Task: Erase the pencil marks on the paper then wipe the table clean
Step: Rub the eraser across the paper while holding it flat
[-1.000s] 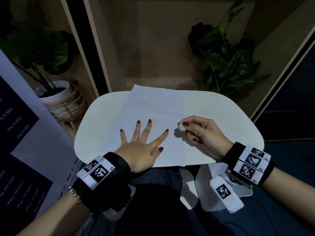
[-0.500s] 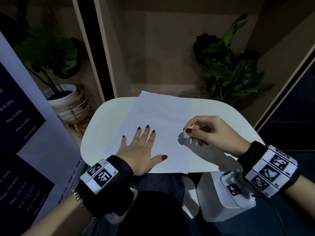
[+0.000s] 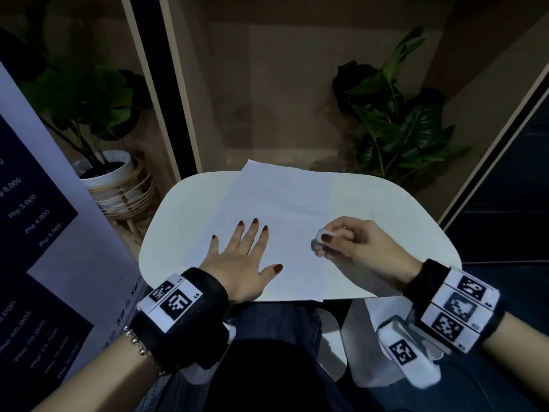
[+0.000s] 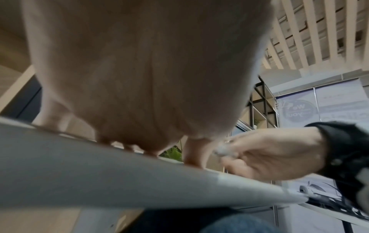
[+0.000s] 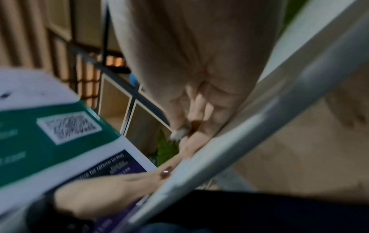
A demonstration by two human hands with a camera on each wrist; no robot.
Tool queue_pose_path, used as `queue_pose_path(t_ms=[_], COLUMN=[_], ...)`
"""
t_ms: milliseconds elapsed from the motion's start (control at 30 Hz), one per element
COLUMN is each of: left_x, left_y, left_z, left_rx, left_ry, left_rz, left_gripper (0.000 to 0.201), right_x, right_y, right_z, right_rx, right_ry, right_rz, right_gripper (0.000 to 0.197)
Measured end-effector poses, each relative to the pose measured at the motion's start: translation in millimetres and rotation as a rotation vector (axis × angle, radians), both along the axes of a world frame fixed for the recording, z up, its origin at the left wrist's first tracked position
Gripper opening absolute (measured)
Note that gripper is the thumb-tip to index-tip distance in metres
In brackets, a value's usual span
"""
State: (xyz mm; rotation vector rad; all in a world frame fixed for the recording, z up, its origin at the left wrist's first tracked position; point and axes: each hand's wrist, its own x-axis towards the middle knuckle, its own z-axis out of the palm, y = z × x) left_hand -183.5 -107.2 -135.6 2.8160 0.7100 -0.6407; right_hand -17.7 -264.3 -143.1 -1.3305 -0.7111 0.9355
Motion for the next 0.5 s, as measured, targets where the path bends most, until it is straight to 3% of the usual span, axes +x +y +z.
queue_pose_path(t_ms=[33, 100, 167, 200, 333, 367, 433, 500], left_x=[-0.2, 0.4, 0.9, 0.9, 0.6, 0.6, 1.6, 1.9], left_y=[0.3, 0.2, 0.3, 0.4, 0.2, 0.2, 0.1, 0.1], left_z=[0.2, -0.2, -0.4, -0.2, 1.0, 1.1, 0.9, 0.4], left_rx=[0.001, -0.001, -0.002, -0.001, 0.000, 0.000, 0.001, 0.000], left_ry=[0.003, 0.010, 0.014, 0.016, 0.023, 0.025, 0.025, 0.026], left_rz=[0.001, 0.000, 0.000, 0.000, 0.000, -0.001, -0.001, -0.001], left_gripper=[0.072, 0.072, 0.072, 0.071, 0.071, 0.071, 0.070, 0.070], right_x=[-0.4, -9.5, -21.2, -23.6, -13.7, -12.0, -15.8, -24.0], right_y=[0.3, -1.6, -5.5, -4.3, 6.6, 5.8, 0.8, -5.3], right_z=[0.8, 2.6, 2.8, 0.4, -2.0, 1.8, 7.9, 7.7], right_rx=[0.023, -0.041, -0.192, -0.214, 0.070, 0.112, 0.052, -0.132], right_ry=[0.066, 0.192, 0.220, 0.226, 0.179, 0.205, 0.267, 0.288], right_rz=[-0.008, 0.150, 0.345, 0.348, -0.217, -0.223, -0.011, 0.218], right_gripper=[0.012, 0.021, 0.022, 0.018, 0.004, 0.002, 0.006, 0.003])
